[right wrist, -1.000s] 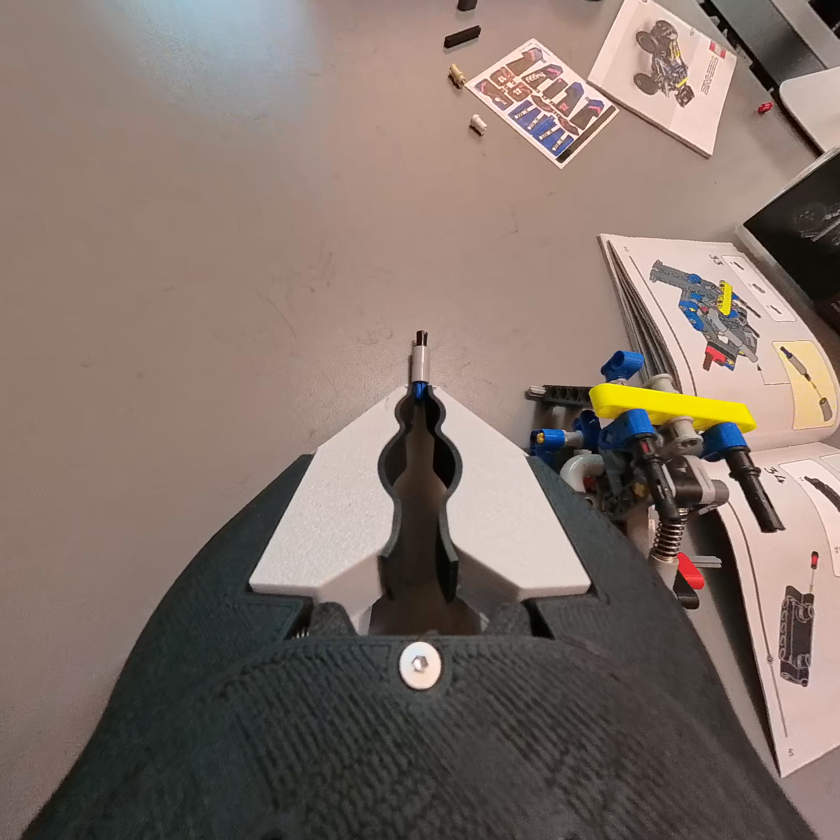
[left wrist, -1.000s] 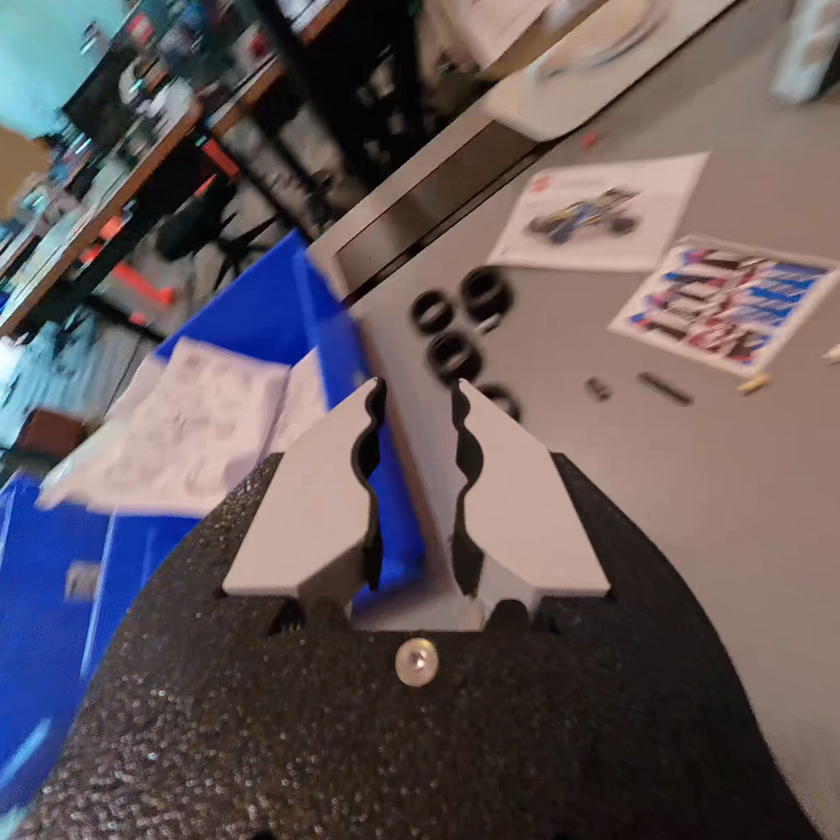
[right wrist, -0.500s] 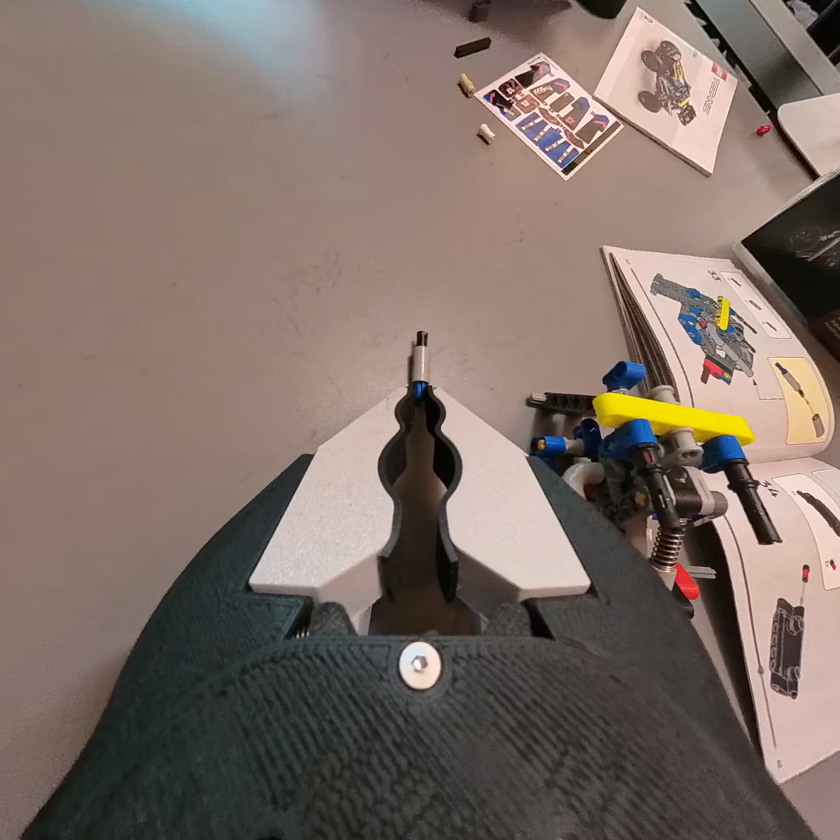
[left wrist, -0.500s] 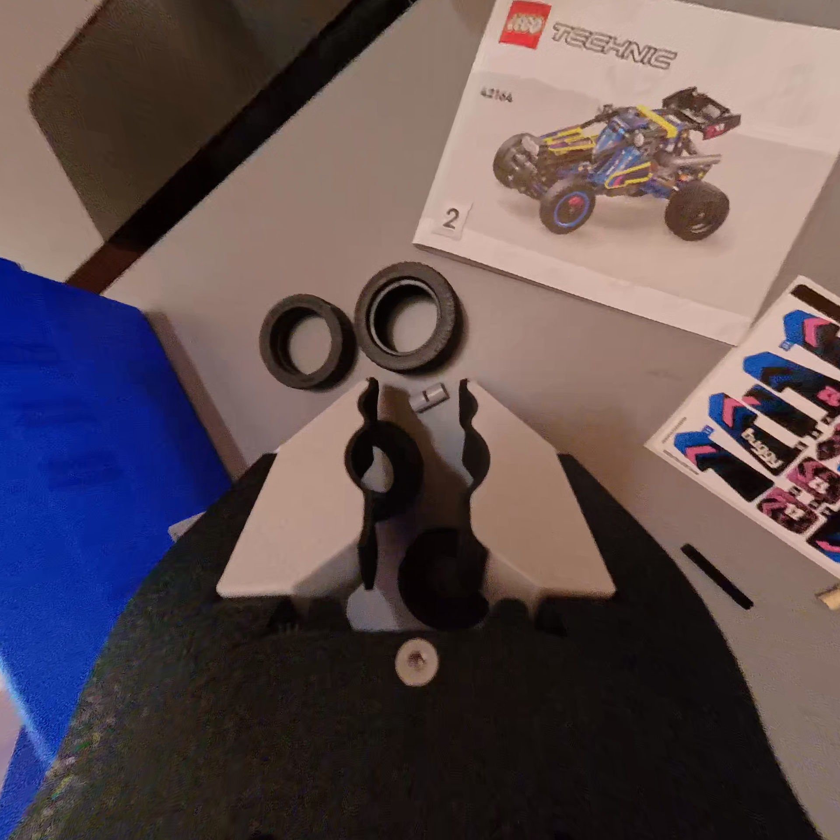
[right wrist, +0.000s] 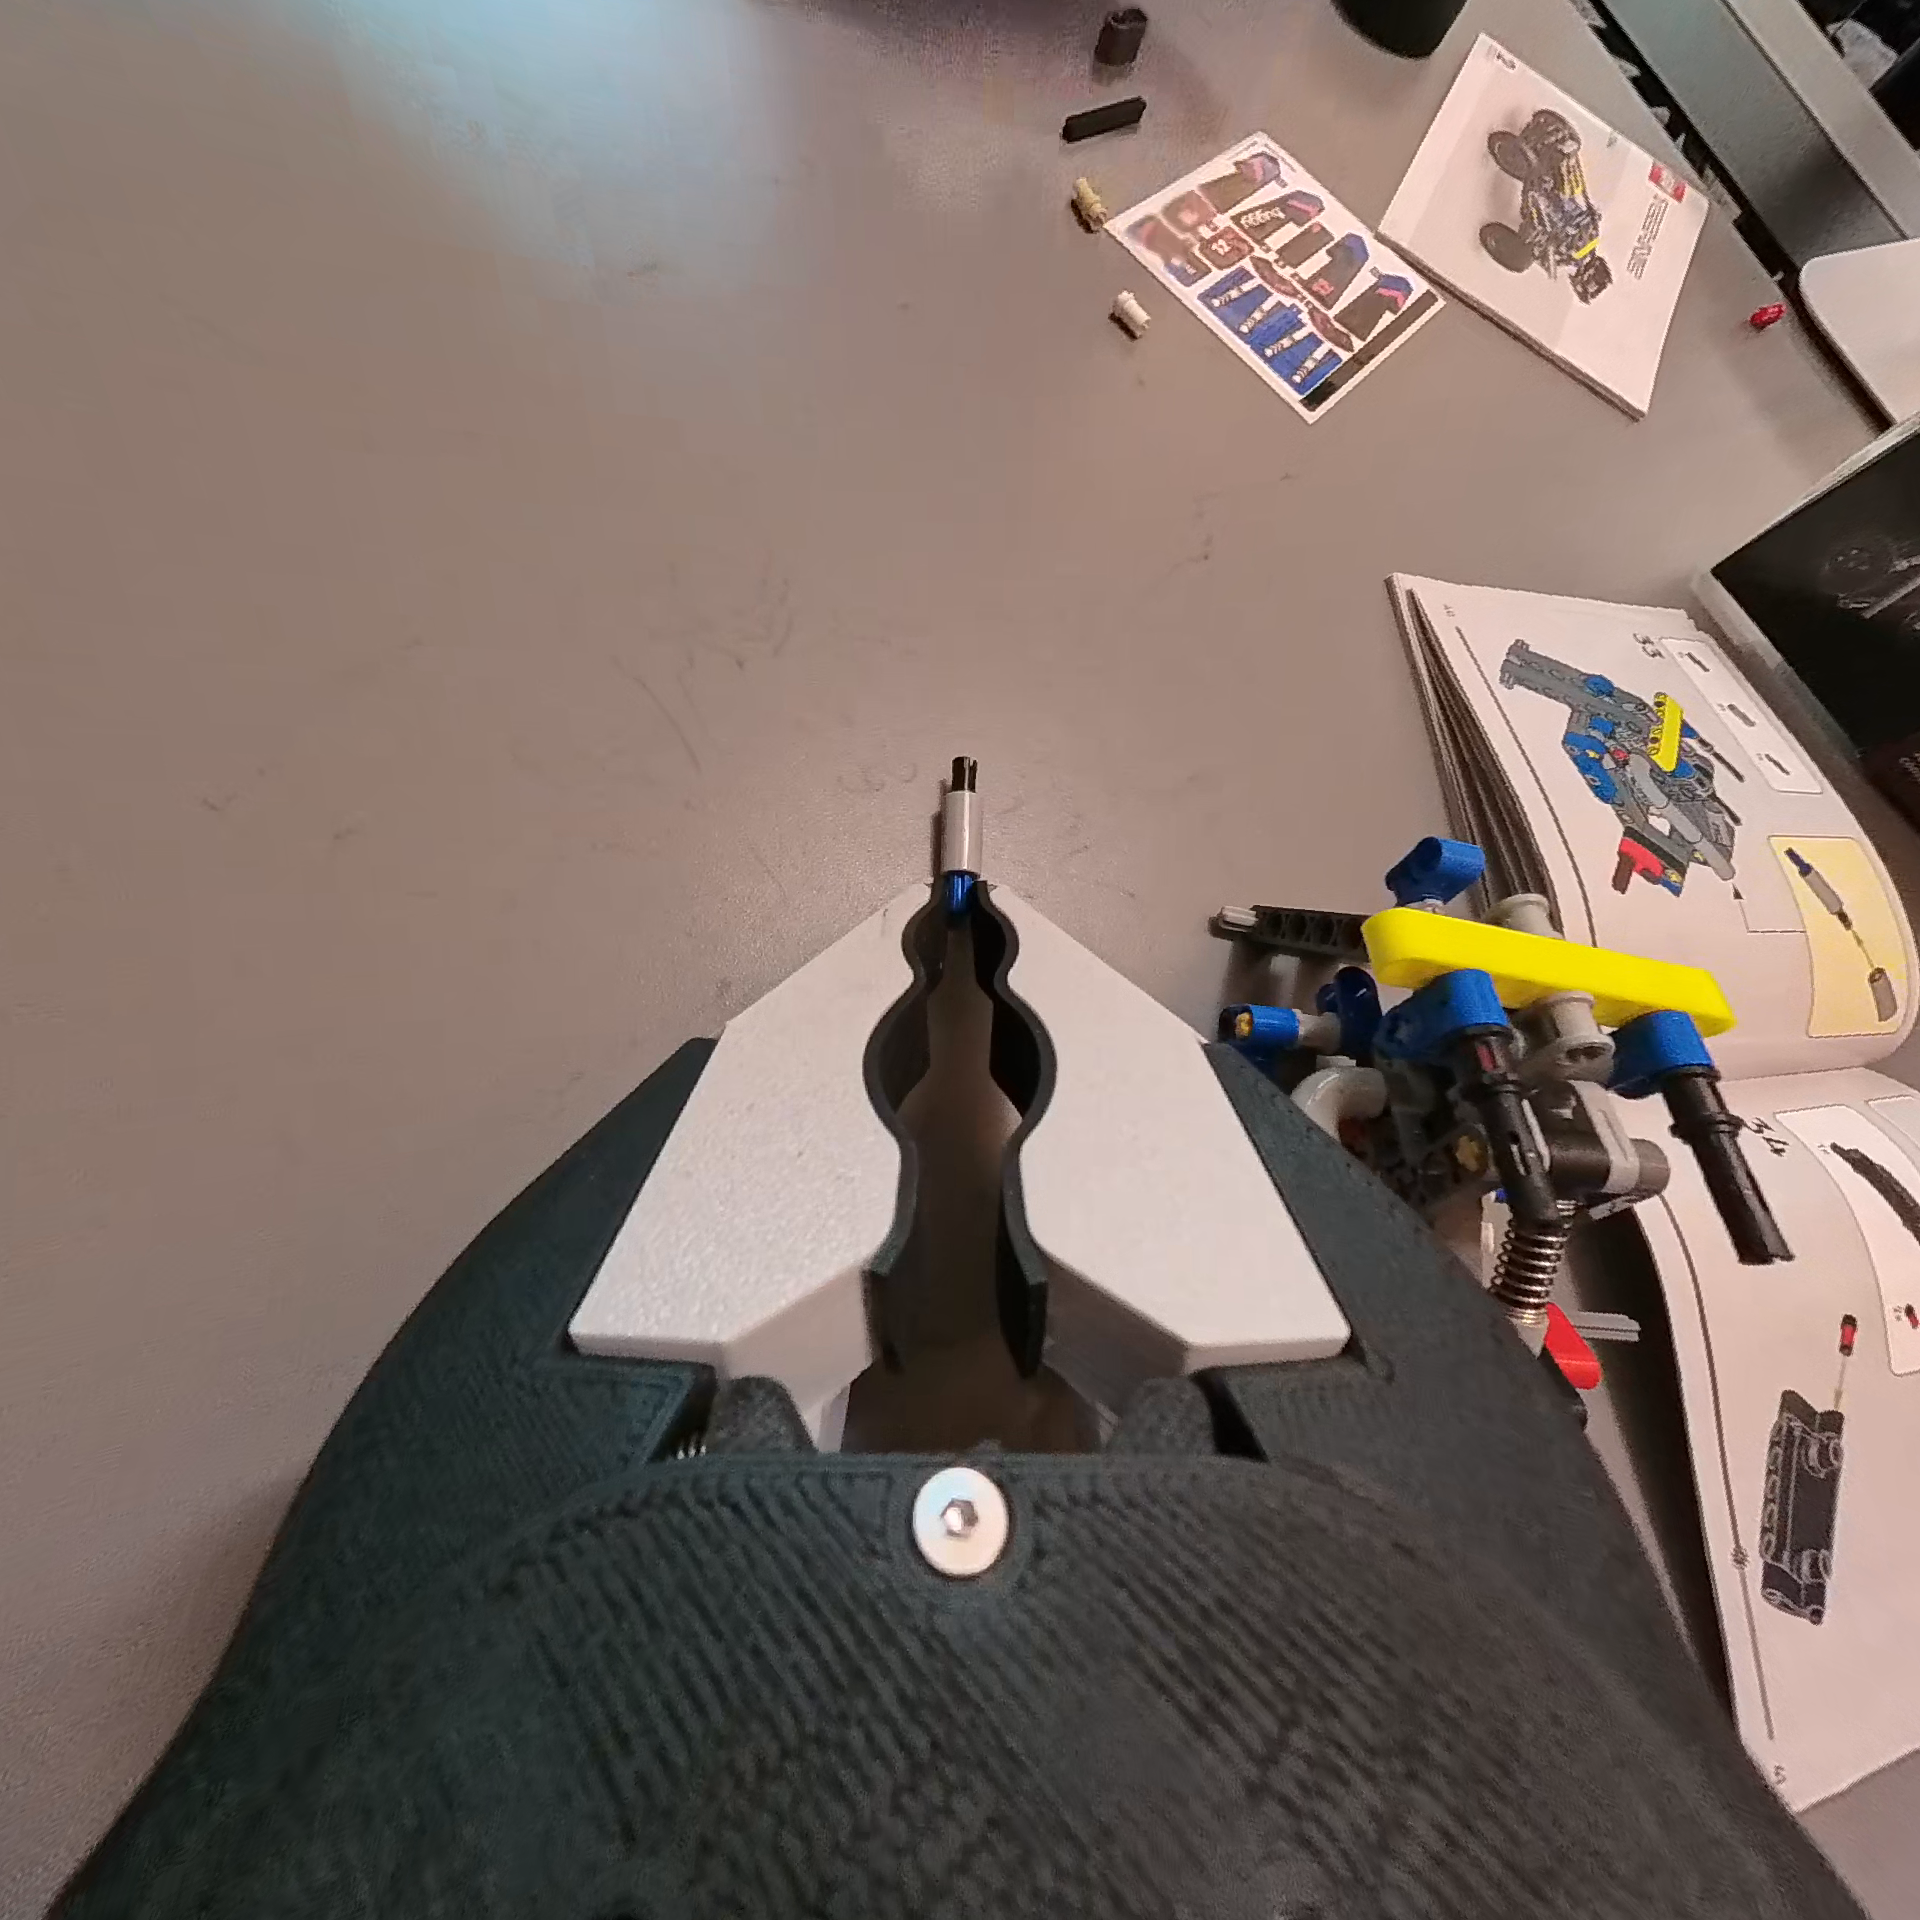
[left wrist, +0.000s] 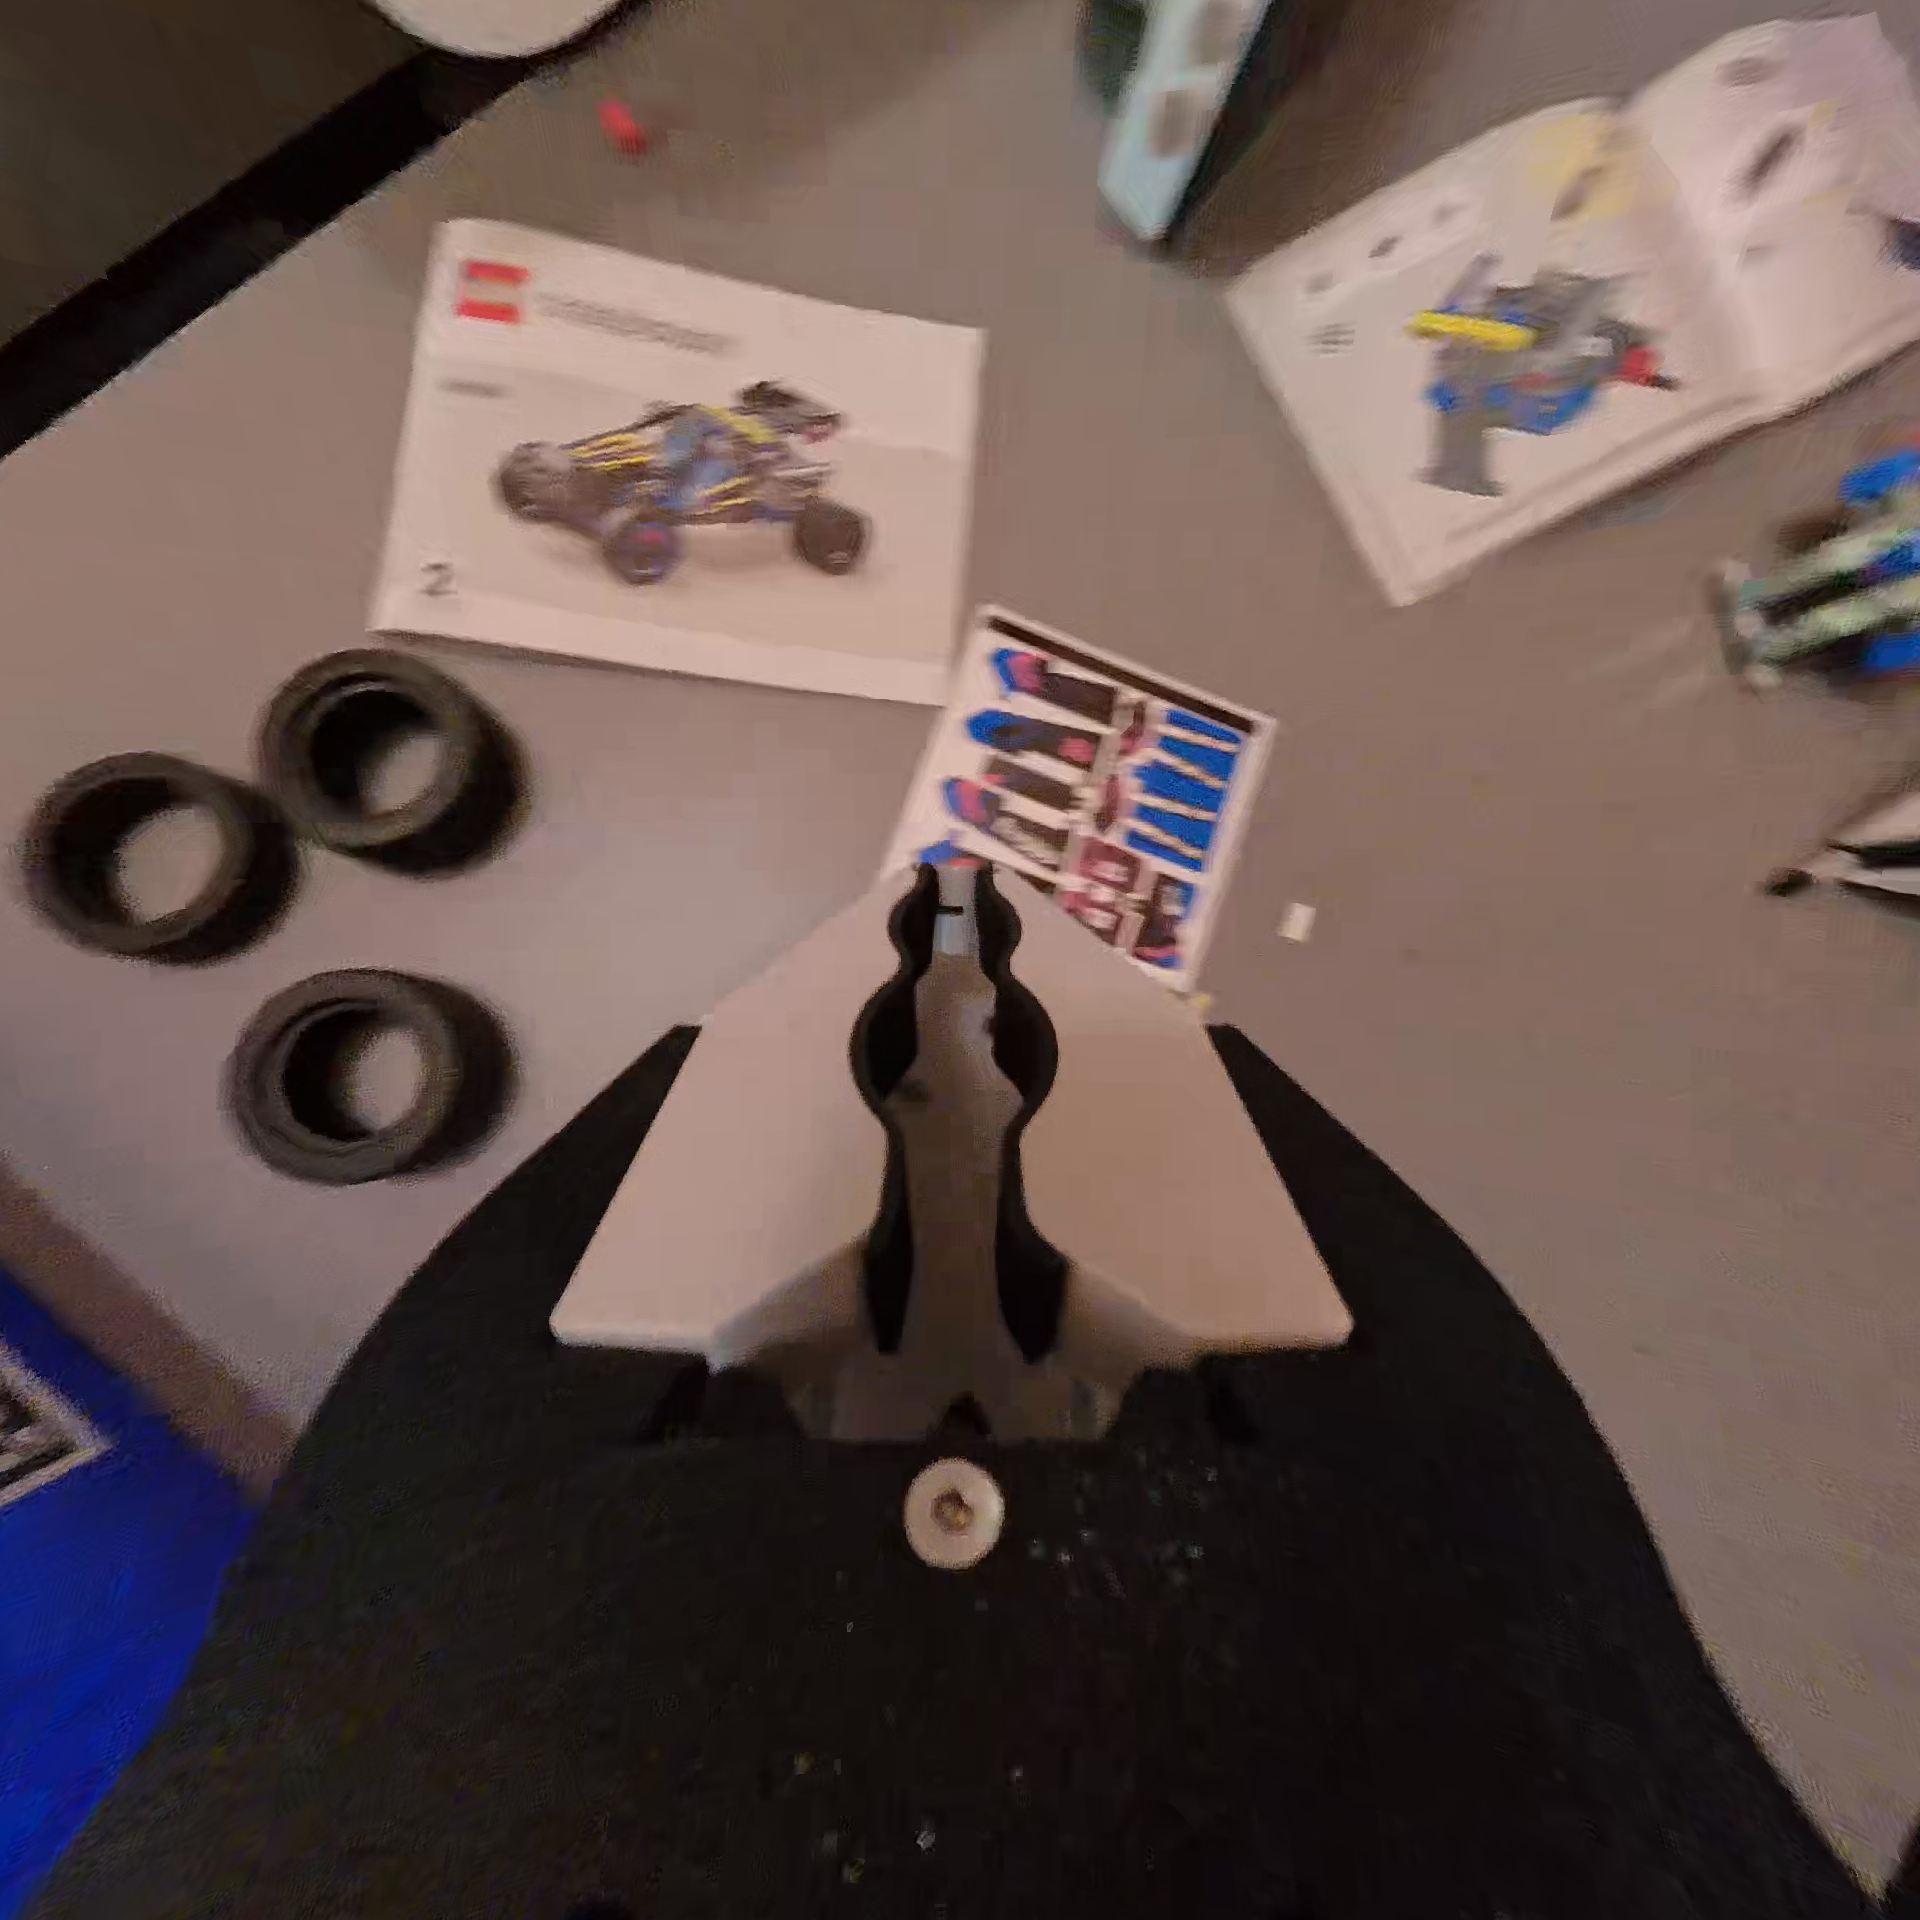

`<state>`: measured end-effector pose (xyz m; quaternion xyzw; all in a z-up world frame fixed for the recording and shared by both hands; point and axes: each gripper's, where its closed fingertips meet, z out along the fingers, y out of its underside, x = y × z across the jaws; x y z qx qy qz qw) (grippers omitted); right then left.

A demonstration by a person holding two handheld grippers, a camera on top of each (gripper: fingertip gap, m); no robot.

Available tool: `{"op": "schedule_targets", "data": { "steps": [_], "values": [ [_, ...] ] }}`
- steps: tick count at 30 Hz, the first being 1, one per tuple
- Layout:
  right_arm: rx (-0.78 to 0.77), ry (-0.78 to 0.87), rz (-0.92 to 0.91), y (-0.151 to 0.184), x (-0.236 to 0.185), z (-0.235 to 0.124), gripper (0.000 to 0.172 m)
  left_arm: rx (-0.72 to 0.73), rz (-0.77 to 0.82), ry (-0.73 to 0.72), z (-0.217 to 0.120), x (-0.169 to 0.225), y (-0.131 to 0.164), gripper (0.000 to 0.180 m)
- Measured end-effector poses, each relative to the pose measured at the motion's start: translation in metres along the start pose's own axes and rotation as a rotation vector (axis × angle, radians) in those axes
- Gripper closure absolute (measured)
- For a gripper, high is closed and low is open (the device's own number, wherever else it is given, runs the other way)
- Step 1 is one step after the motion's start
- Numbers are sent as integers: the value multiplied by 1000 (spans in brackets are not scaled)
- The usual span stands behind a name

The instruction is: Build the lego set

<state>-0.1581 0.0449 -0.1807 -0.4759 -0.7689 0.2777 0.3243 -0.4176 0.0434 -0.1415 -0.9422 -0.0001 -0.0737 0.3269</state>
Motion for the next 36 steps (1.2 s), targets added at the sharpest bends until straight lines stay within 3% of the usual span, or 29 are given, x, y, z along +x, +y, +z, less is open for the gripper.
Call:
{"op": "schedule_targets", "data": {
  "steps": [2, 6, 10, 16, 21, 25, 31, 36],
  "values": [
    [-1, -2, 3, 0, 0, 0, 170, 22, 84, 115, -4, 57, 6, 176],
    [2, -10, -6, 0, -1, 0, 170, 15, 286, 210, 14, 155, 39, 176],
    [16, -112, -18, -1, -14, -3, 170, 34, 415, 293, 34, 207, 54, 176],
    [17, -173, 12, 4, -22, -11, 169, 55, 550, 325, 51, 233, 61, 175],
    [18, -150, -4, 5, -22, -12, 169, 83, 556, 380, 37, 240, 61, 151],
    [21, -127, -17, 4, -20, -12, 166, 68, 491, 325, 28, 223, 65, 152],
    [25, -124, -34, 2, -19, -9, 165, 48, 526, 296, 38, 233, 74, 156],
    [23, -98, -27, 1, -16, -7, 162, 61, 517, 282, 44, 232, 67, 171]
  ]
}}
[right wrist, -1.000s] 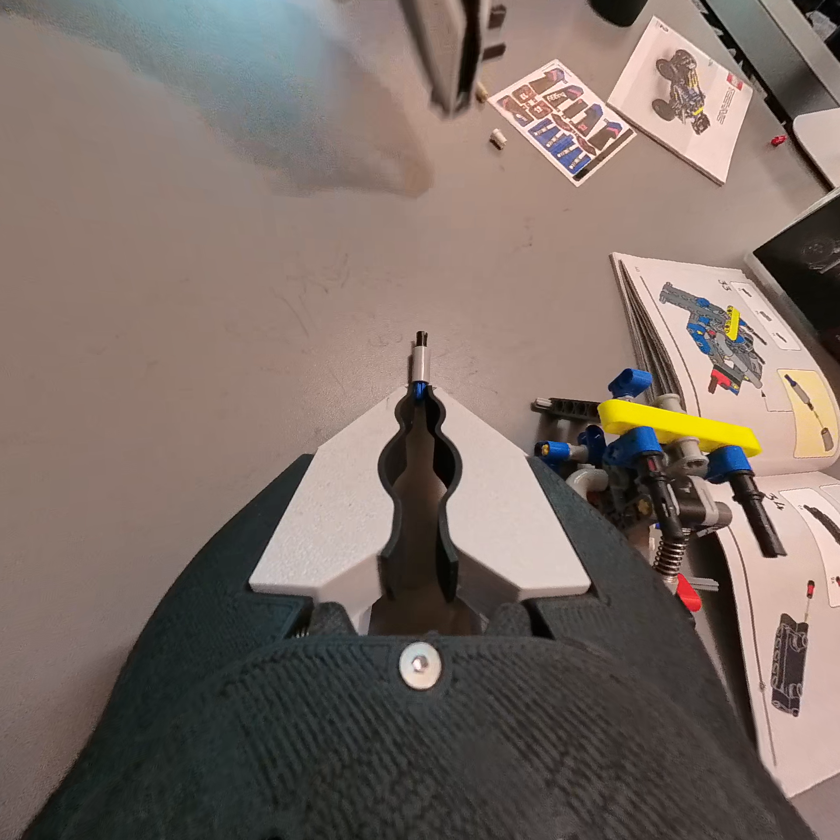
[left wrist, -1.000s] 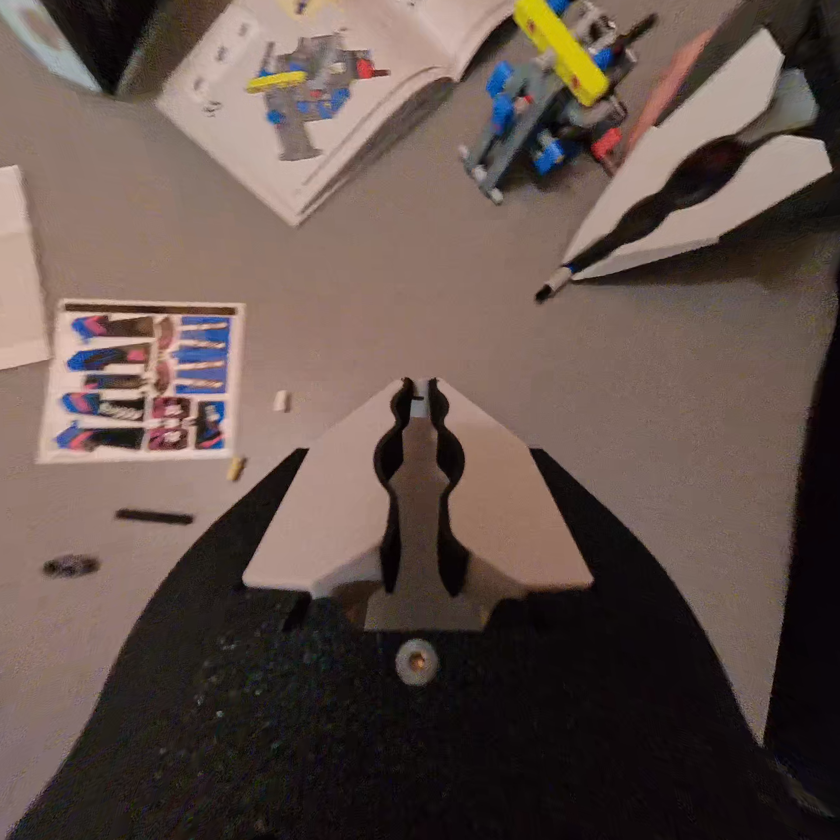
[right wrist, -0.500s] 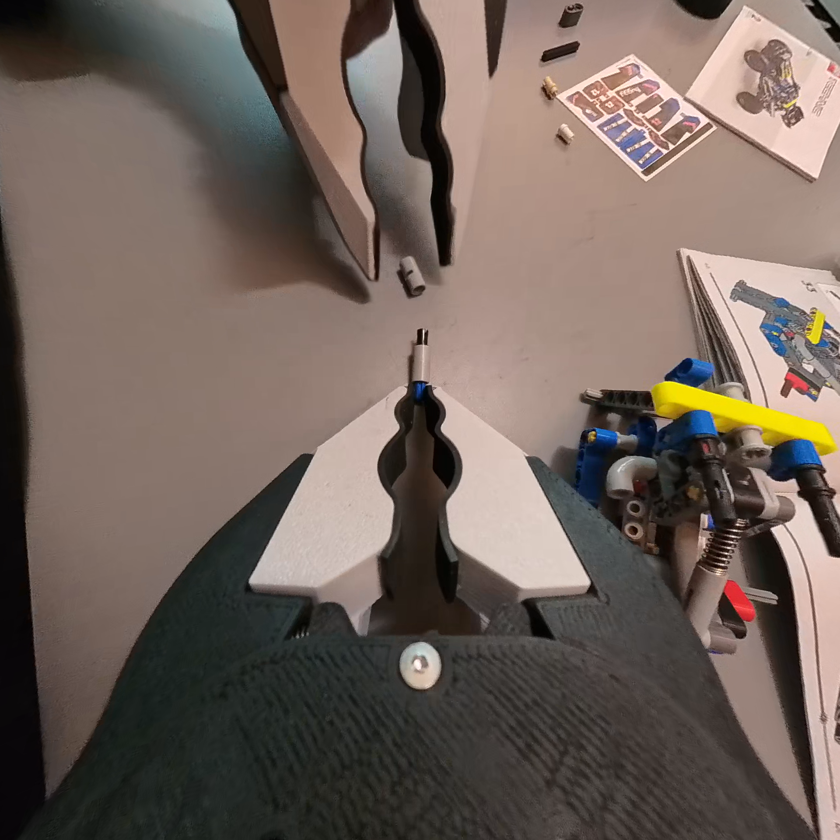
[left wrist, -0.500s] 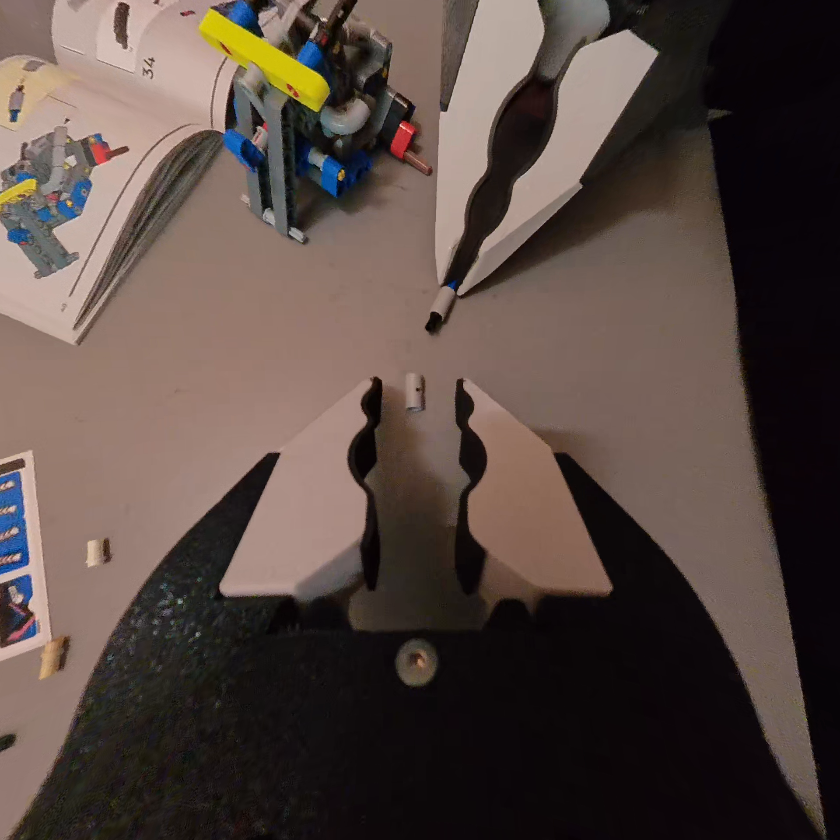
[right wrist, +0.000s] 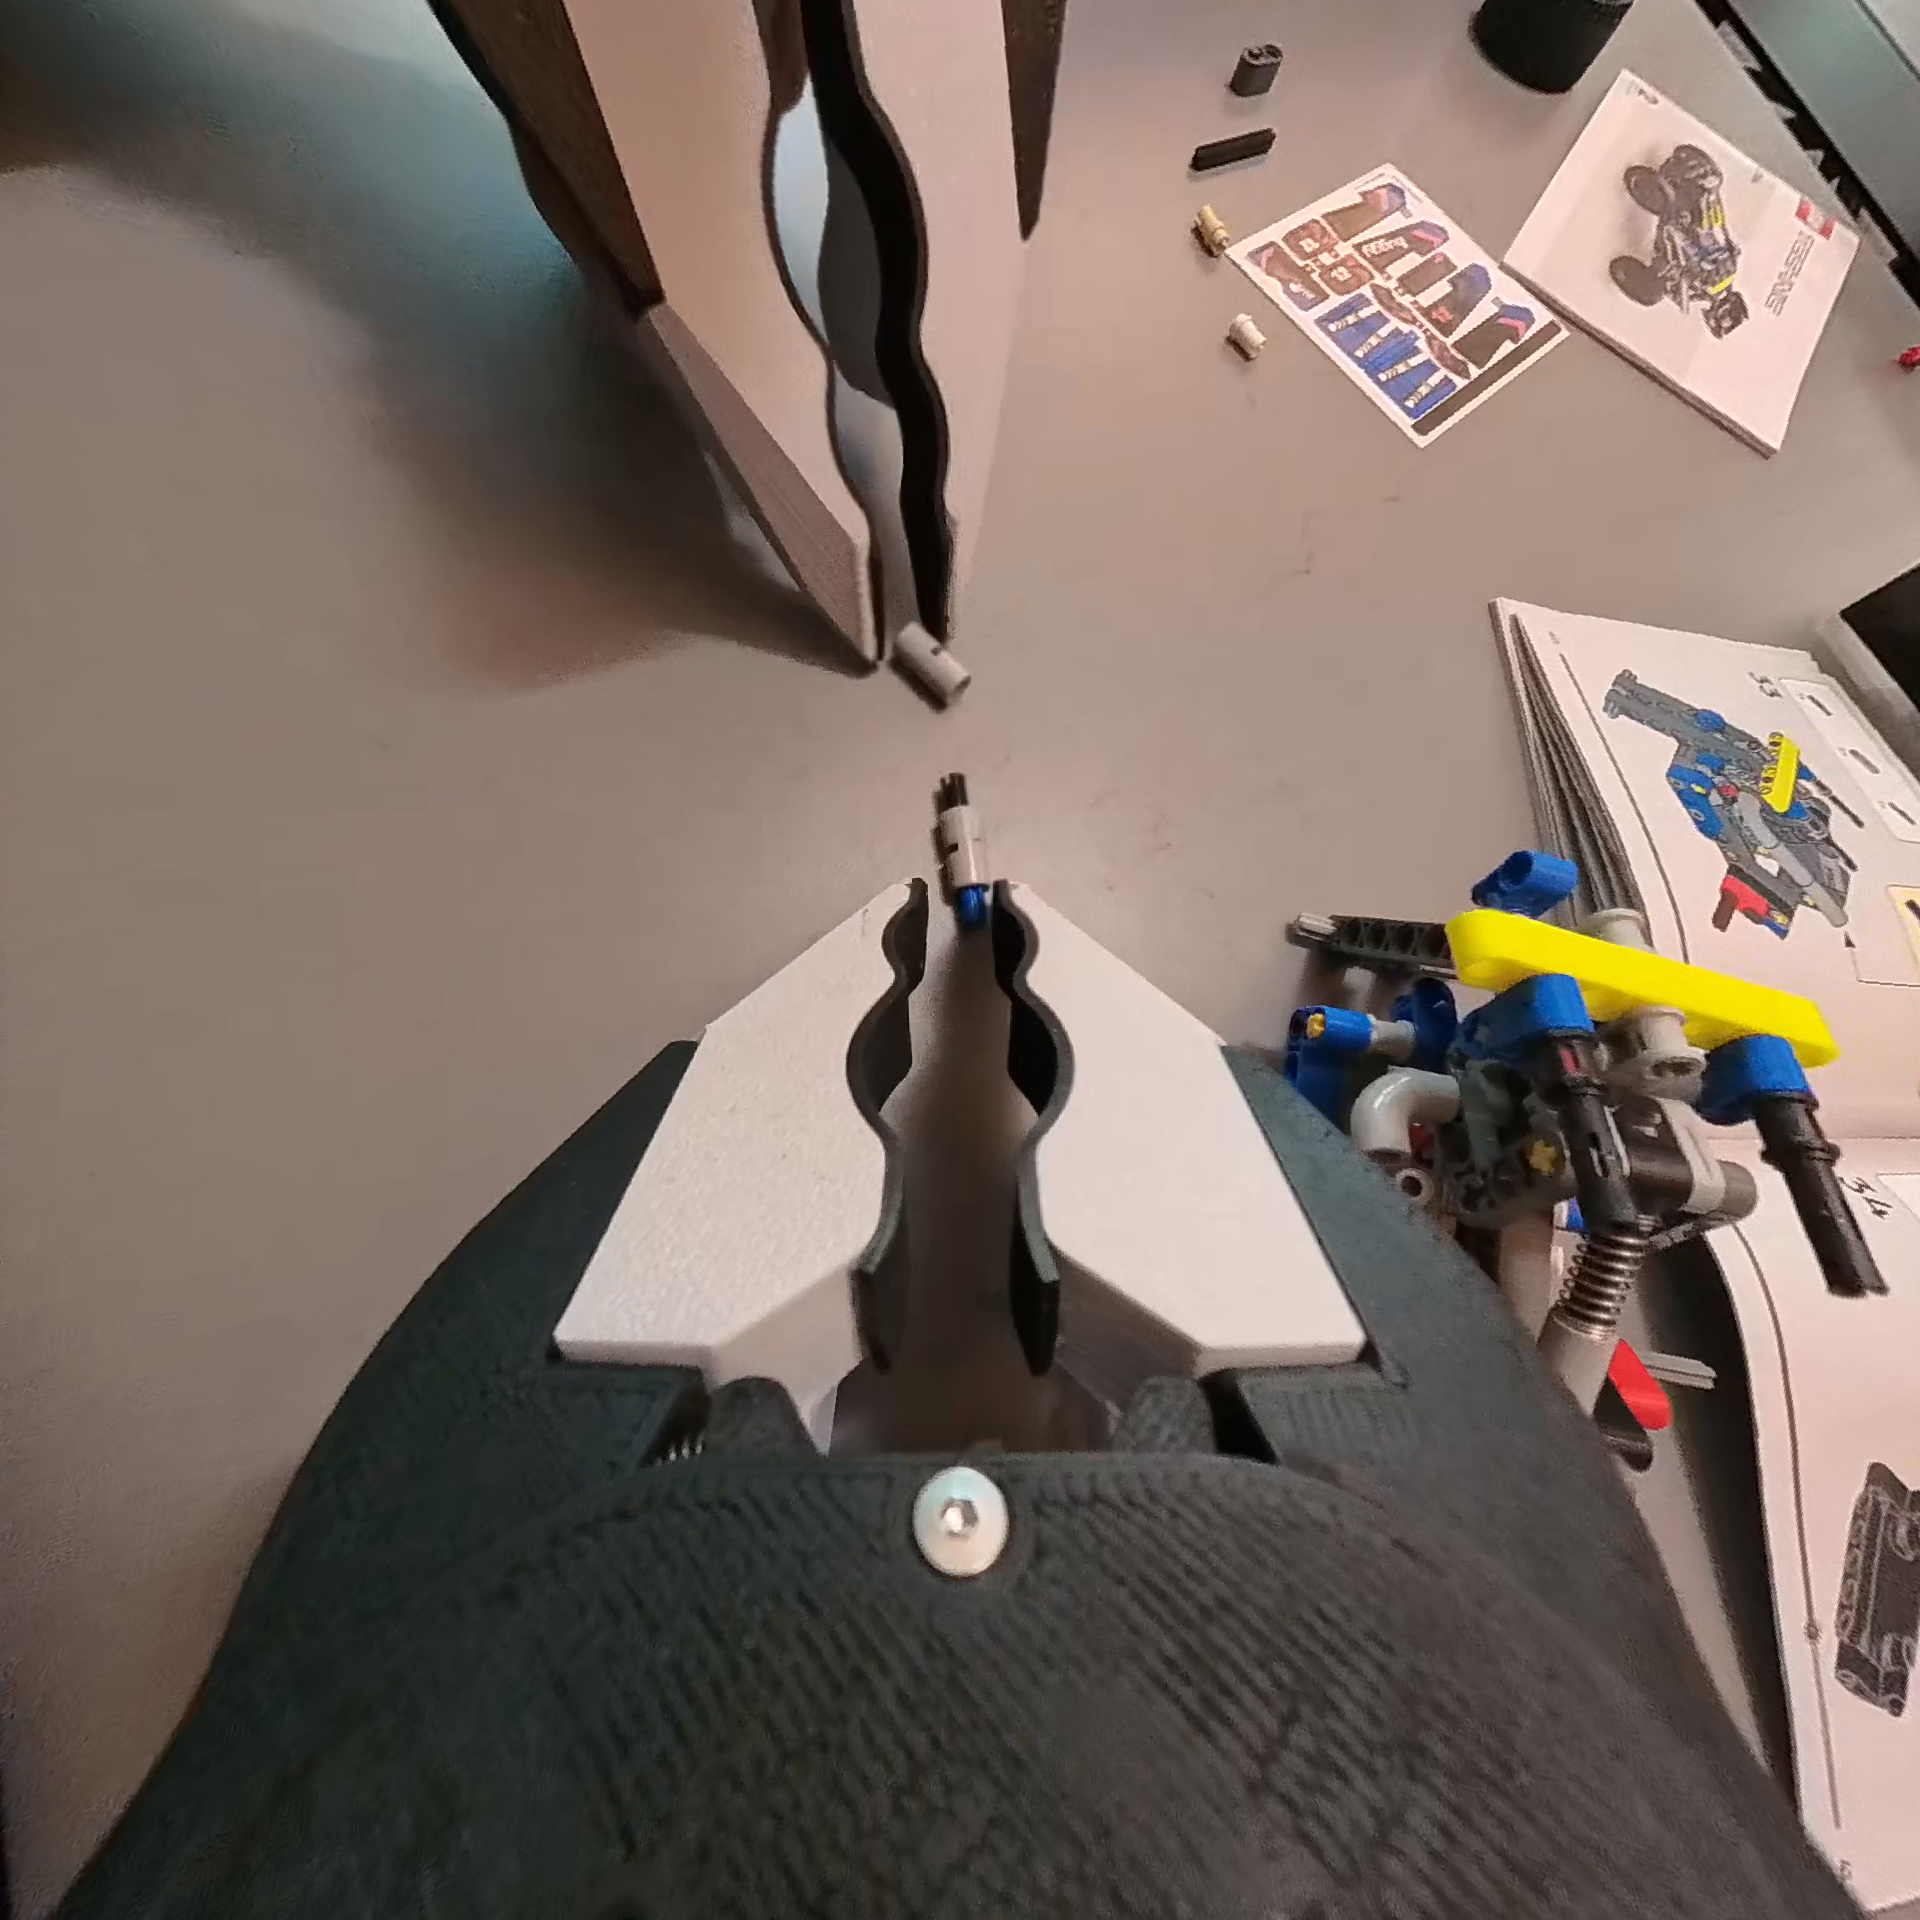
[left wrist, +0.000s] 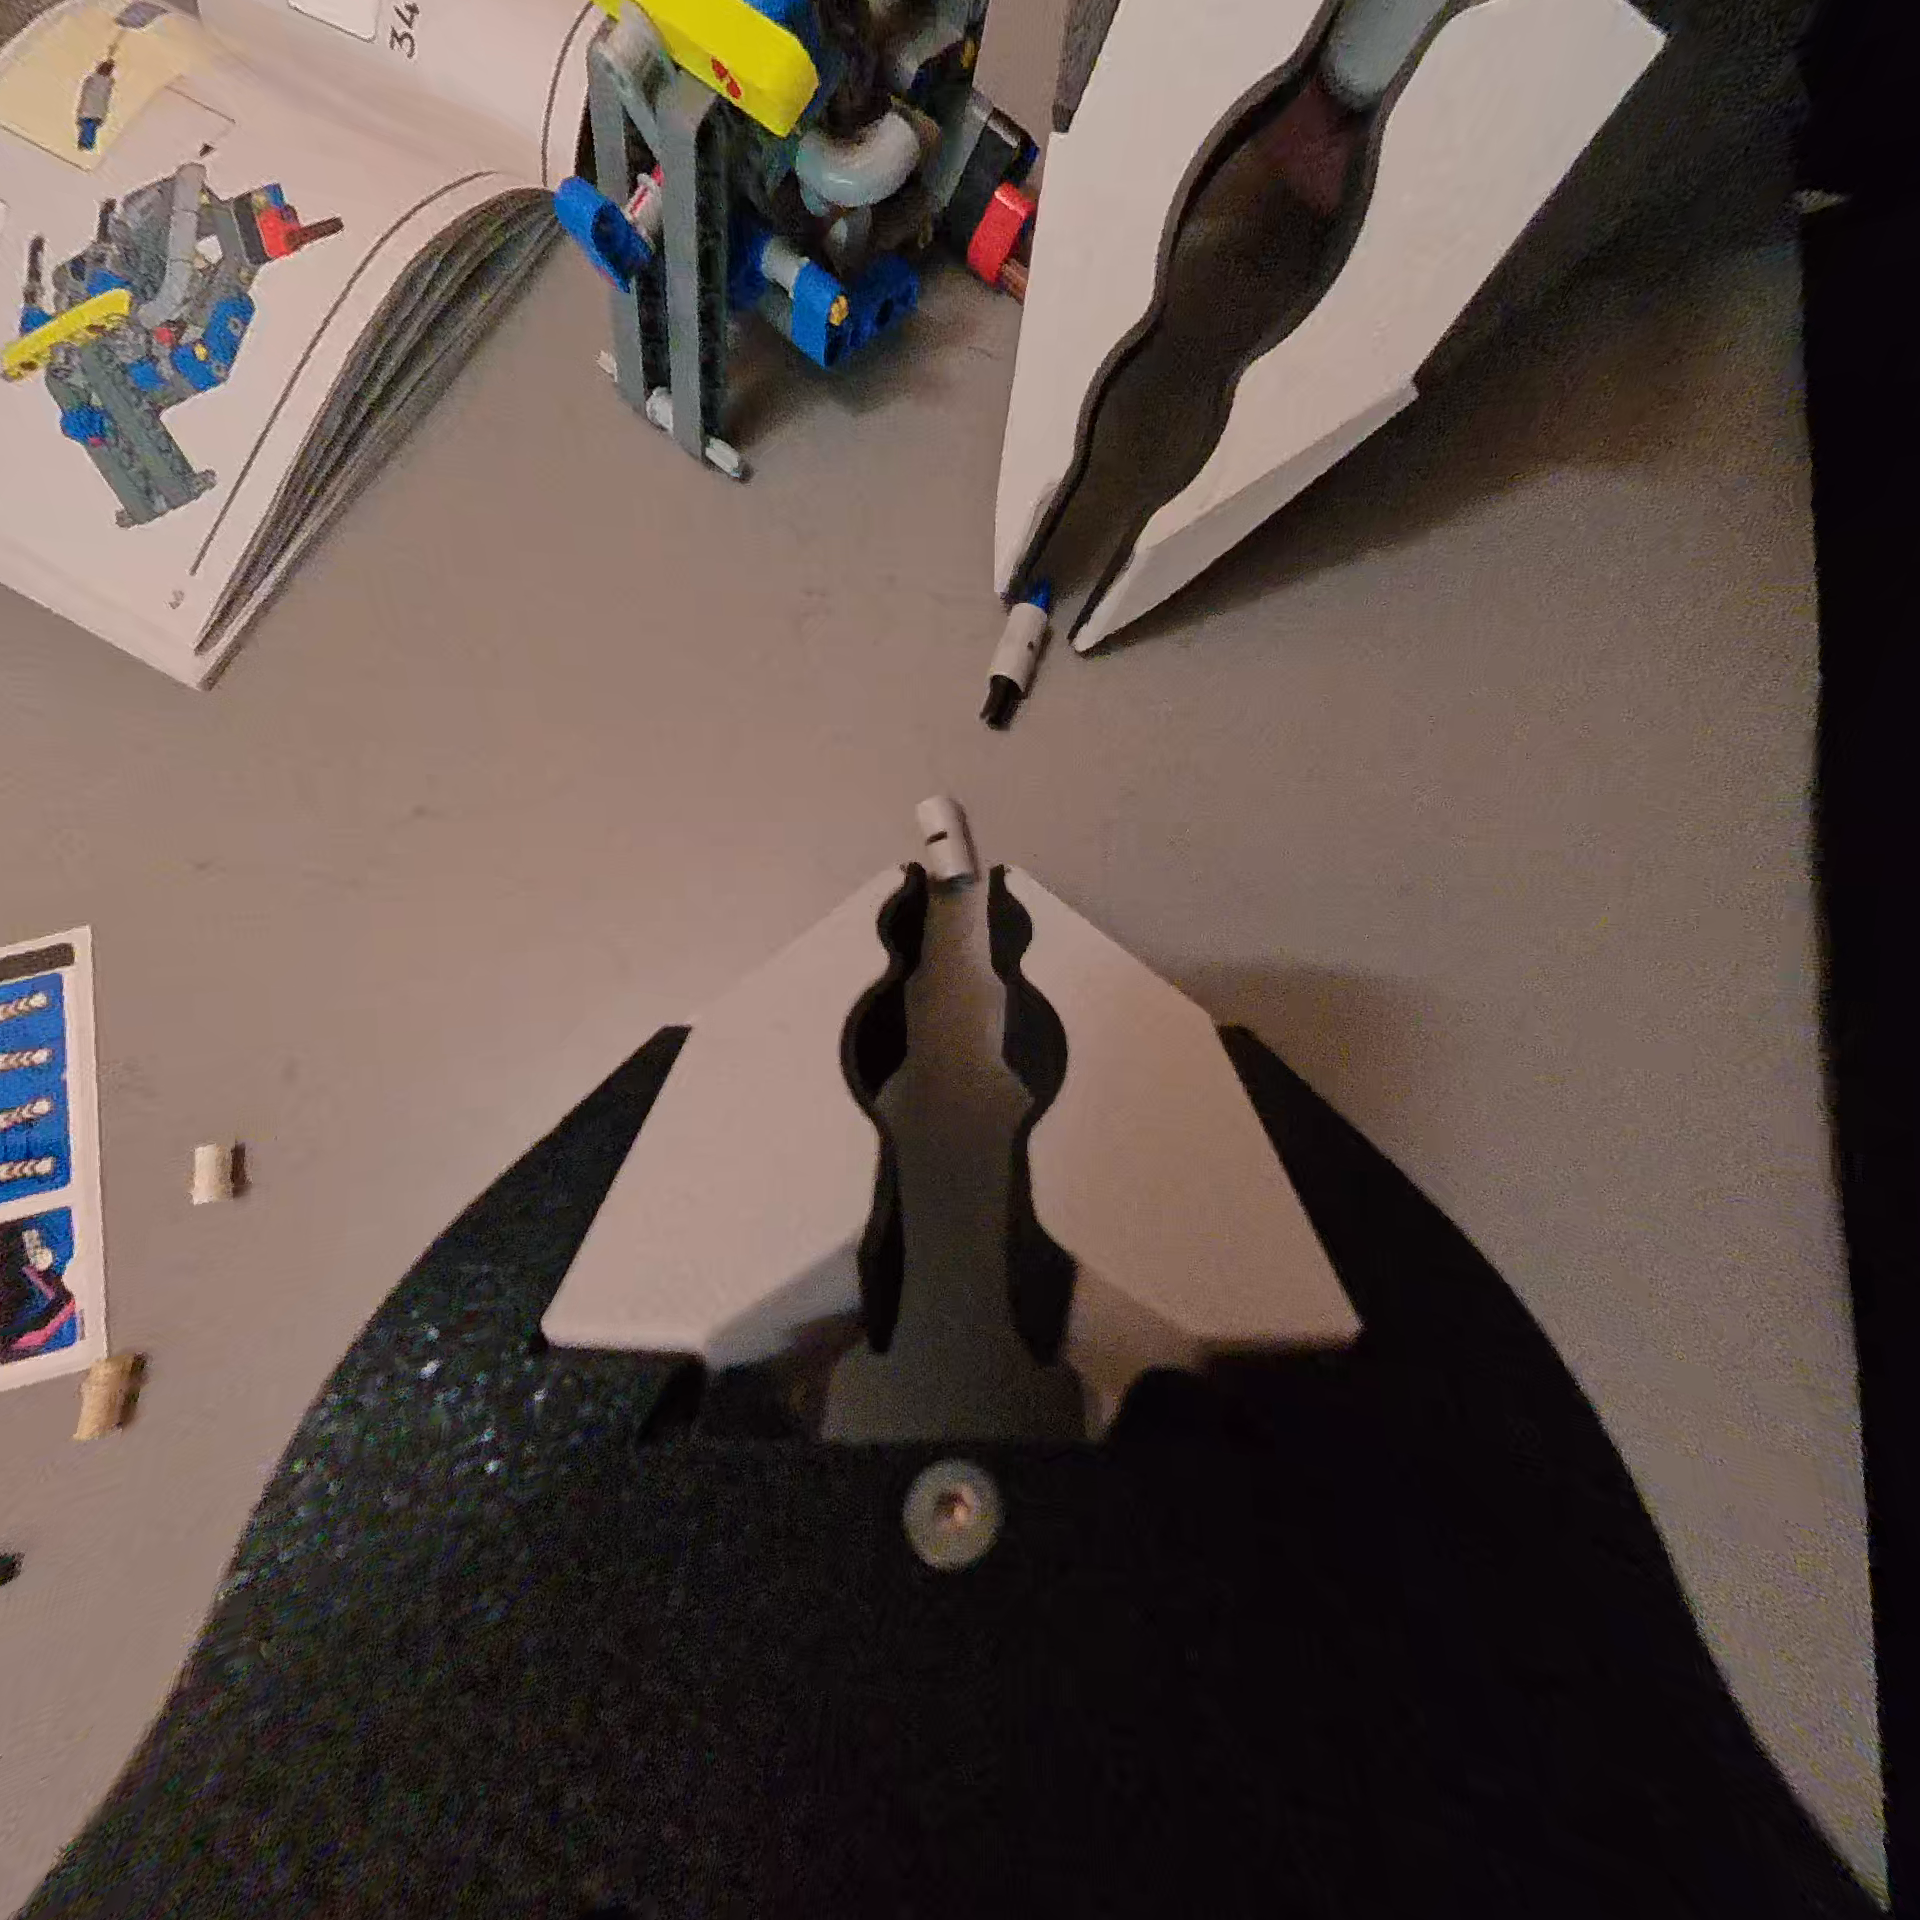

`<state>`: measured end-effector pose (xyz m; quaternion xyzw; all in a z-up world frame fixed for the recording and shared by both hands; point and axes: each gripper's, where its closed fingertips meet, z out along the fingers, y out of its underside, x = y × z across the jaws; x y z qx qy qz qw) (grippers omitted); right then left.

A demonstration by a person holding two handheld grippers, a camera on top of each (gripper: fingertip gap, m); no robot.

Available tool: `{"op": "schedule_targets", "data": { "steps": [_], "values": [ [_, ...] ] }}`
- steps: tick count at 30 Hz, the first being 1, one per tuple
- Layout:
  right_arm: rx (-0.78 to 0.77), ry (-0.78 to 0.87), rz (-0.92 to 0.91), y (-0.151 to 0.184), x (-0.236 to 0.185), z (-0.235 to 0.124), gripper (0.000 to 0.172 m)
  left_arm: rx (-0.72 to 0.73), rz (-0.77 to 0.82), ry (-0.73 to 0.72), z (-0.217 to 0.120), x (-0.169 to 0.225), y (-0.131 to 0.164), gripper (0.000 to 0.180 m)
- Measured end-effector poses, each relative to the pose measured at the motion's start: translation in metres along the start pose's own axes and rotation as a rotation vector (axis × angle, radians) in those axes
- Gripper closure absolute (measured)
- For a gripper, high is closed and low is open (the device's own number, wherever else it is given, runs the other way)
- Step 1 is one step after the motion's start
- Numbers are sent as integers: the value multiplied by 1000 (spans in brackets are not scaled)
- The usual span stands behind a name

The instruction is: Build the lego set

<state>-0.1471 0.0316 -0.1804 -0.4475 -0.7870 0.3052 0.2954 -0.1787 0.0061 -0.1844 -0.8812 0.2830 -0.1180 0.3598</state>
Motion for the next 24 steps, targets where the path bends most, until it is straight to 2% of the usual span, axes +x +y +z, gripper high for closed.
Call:
{"op": "schedule_targets", "data": {
  "steps": [6, 21, 24],
  "values": [
    [-1, 14, -5, -2, 1, 2, 162, -2, 40, -2, -1, -3, 2, 176],
    [-2, 9, 1, -1, 0, 1, 163, -21, -16, 0, 0, -5, 1, 172],
    [-3, 6, 7, 0, -1, 0, 161, -18, 5, -11, 1, -5, 0, 176]
  ]
}}
